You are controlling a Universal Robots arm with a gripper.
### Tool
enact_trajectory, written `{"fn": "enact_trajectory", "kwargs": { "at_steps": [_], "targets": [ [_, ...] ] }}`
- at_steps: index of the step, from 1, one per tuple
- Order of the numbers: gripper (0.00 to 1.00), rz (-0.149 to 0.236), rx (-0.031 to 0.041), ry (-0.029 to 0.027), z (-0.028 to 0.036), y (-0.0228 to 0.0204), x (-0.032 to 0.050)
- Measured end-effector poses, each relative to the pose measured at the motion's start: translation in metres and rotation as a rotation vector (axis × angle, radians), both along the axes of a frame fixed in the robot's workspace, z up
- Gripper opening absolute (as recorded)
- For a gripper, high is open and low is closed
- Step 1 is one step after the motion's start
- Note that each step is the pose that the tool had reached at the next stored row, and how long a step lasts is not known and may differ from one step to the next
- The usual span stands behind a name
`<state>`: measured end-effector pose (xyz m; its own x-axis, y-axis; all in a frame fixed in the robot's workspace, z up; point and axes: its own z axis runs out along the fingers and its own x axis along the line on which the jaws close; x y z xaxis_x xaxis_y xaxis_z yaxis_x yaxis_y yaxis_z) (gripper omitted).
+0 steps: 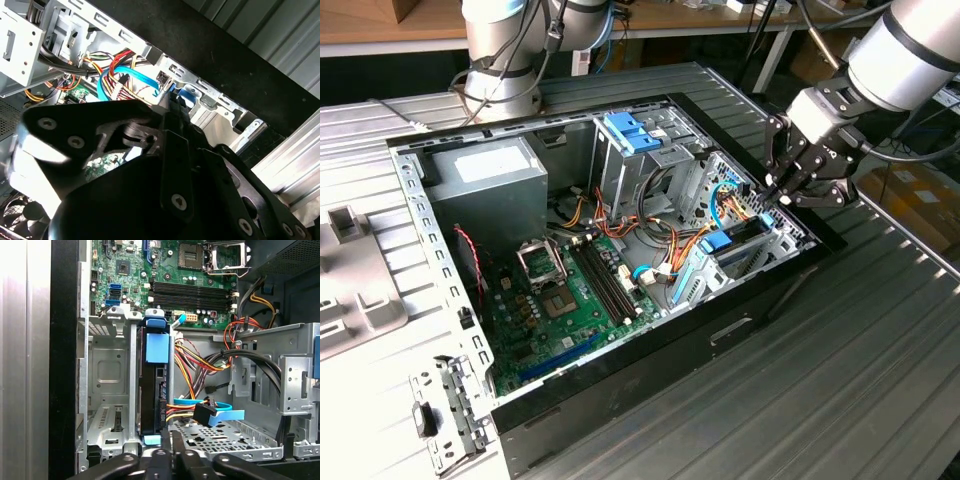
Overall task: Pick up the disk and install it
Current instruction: 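Insert the second disk wire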
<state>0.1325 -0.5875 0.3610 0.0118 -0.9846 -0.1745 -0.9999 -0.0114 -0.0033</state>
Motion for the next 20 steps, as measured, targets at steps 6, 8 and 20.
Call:
{"fn": "enact_trajectory", "kwargs": {
  "at_steps": [6, 8, 20],
  "targets": [
    [0.42, 0.000, 0.0000, 0.0000, 0.0000, 0.0000, 0.0000],
    [0.42, 0.000, 0.0006, 0.0000, 0.0012, -0.0001, 0.0001],
    [0.42, 0.000, 0.0108, 0.0000, 0.0084, 0.0386, -0.0053]
  ]
}}
